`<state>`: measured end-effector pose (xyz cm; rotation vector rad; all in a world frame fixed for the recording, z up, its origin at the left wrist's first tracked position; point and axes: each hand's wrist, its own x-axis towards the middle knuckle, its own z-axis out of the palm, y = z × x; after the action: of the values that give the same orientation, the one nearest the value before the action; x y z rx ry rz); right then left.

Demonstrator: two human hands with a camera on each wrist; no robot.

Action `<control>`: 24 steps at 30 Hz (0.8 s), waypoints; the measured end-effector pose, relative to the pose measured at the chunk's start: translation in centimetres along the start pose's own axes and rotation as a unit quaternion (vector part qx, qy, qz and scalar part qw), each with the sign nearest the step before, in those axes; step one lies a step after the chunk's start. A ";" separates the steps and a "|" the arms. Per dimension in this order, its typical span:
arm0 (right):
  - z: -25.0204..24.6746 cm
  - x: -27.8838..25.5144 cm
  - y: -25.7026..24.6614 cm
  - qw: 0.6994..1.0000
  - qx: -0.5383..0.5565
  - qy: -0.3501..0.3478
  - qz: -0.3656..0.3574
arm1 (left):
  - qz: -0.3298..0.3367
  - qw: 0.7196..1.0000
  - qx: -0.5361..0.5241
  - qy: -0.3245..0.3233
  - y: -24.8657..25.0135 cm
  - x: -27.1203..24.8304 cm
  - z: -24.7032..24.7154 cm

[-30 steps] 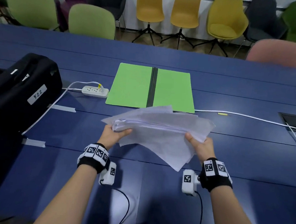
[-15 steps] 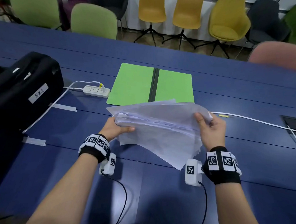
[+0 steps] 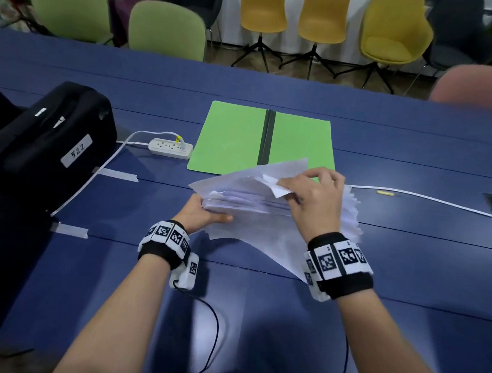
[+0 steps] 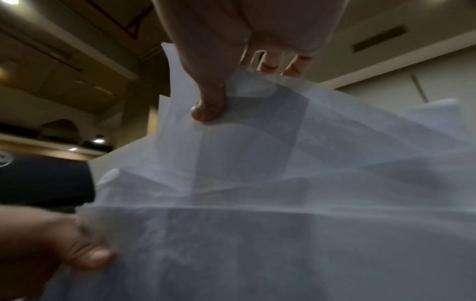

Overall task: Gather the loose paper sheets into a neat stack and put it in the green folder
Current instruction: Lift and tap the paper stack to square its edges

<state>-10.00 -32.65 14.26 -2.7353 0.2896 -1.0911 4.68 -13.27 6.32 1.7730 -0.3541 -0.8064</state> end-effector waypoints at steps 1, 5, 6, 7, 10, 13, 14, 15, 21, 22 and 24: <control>0.3 0.2 -0.7 1.000 -0.014 -0.016 -0.022 | 0.014 1.000 -0.002 -0.008 0.2 -0.1 0.0; 0.3 1.1 -2.0 0.997 0.043 -0.067 -0.008 | 0.038 0.999 0.010 -0.029 0.5 0.0 -0.6; 0.2 1.0 -1.9 0.992 0.079 -0.092 0.021 | 0.041 0.999 0.017 -0.031 0.5 0.0 -0.7; 0.1 0.8 -1.5 0.985 0.110 -0.122 0.051 | 0.042 0.998 0.022 -0.029 0.6 0.1 -0.8; -0.7 -0.8 0.4 0.968 0.131 -0.172 0.128 | 0.045 0.998 0.027 -0.024 0.7 0.2 -0.6; -1.7 -2.5 2.6 0.965 0.130 -0.171 0.153 | 0.045 0.999 0.015 -0.017 0.6 0.2 -0.4; -2.0 -2.8 2.9 0.967 0.122 -0.161 0.157 | 0.043 0.999 0.021 -0.016 0.5 0.1 -0.3; -2.4 -2.9 3.0 0.971 0.108 -0.146 0.156 | 0.038 0.999 0.029 -0.016 0.5 0.0 -0.2; -3.2 -0.8 1.5 0.982 0.017 -0.163 0.099 | 0.045 0.998 0.034 -0.015 0.4 -0.6 0.2; -2.9 -0.3 1.3 0.980 -0.003 -0.173 0.100 | 0.046 0.998 0.037 -0.016 0.4 -0.8 0.2; -2.3 0.5 0.3 0.975 -0.036 -0.203 0.087 | 0.043 0.998 0.046 -0.022 0.3 -0.8 0.1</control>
<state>-11.26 -33.33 16.15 -2.8448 0.4986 -0.4701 4.03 -12.95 6.84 1.8151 -0.4989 -0.7792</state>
